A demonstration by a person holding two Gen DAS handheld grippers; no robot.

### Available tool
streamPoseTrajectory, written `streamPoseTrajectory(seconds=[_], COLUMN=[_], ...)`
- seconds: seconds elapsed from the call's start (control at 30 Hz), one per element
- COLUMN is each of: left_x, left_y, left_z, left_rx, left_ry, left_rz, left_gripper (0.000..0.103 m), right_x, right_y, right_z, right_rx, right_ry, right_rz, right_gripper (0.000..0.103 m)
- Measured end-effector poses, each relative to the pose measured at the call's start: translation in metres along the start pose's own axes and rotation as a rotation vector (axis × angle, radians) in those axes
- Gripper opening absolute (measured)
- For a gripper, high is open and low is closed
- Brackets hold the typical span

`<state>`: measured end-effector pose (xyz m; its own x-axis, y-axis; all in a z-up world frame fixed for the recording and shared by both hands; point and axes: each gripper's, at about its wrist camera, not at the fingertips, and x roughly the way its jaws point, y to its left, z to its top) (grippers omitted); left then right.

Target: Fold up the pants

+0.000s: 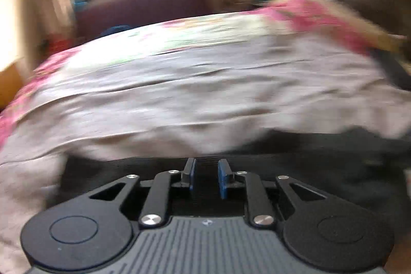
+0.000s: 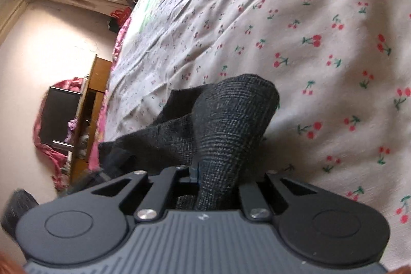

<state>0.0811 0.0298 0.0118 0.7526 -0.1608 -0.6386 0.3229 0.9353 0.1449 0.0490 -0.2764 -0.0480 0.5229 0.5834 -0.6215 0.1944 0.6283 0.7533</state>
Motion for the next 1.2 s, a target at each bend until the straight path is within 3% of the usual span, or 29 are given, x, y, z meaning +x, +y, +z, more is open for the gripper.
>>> streamPoseTrajectory(seconds=[0.07,0.1,0.17,0.23,0.3,0.33,0.4,0.5,0.6,0.77,0.9,1.0,1.1,1.2], left_x=[0.026,0.034,0.027,0.006,-0.010,-0.005,0.027,0.021,-0.007,0.011,-0.011,-0.033,-0.039,-0.037], left_y=[0.032,0.053,0.086,0.092,0.073,0.065,0.050,0.022,0.008,0.011,0.049,0.091,0.127,0.144], left_z=[-0.020,-0.031,-0.042,-0.038,-0.037,-0.038,-0.047,-0.046,-0.040,-0.058,-0.051,-0.060,-0.082,-0.090], left_rx=[-0.016,-0.062,-0.246,-0.330,-0.234,-0.183,-0.069,0.093,0.118,0.152,0.029,-0.128,-0.300,-0.375], left_ry=[0.059,0.084,0.063,0.015,-0.074,-0.062,0.063,-0.010,-0.115,-0.009,-0.084,-0.107,-0.096,-0.121], left_rz=[0.110,0.084,-0.024,-0.022,0.072,0.083,0.065,0.165,0.103,0.011,0.043,0.060,0.010,-0.037], left_gripper=[0.036,0.036,0.033,0.032,0.037,0.040,0.044,0.043,0.045,0.046,0.048,0.053,0.053,0.053], right_x=[-0.001,-0.003,-0.004,-0.003,-0.009,-0.009,-0.012,-0.015,-0.020,0.002,0.042,0.081,0.120,0.153], right_y=[-0.003,-0.004,-0.007,-0.008,-0.008,-0.006,0.001,0.028,0.062,0.144,0.201,0.235,0.255,0.263], right_z=[-0.001,-0.001,-0.001,-0.002,-0.003,-0.004,-0.006,-0.005,-0.003,-0.004,-0.018,-0.030,-0.044,-0.054], right_rx=[0.018,0.014,0.032,0.035,0.032,0.033,0.025,0.016,0.009,-0.124,-0.214,-0.256,-0.298,-0.313], right_ry=[-0.003,-0.009,-0.005,-0.008,-0.019,-0.023,-0.021,-0.035,-0.041,-0.008,0.031,0.063,0.082,0.095], right_rz=[-0.021,-0.033,-0.032,-0.056,-0.057,-0.050,-0.064,-0.055,-0.023,-0.010,-0.013,-0.054,-0.119,-0.176], right_gripper=[0.009,0.009,0.009,0.009,0.009,0.010,0.010,0.009,0.010,0.010,0.010,0.012,0.015,0.027])
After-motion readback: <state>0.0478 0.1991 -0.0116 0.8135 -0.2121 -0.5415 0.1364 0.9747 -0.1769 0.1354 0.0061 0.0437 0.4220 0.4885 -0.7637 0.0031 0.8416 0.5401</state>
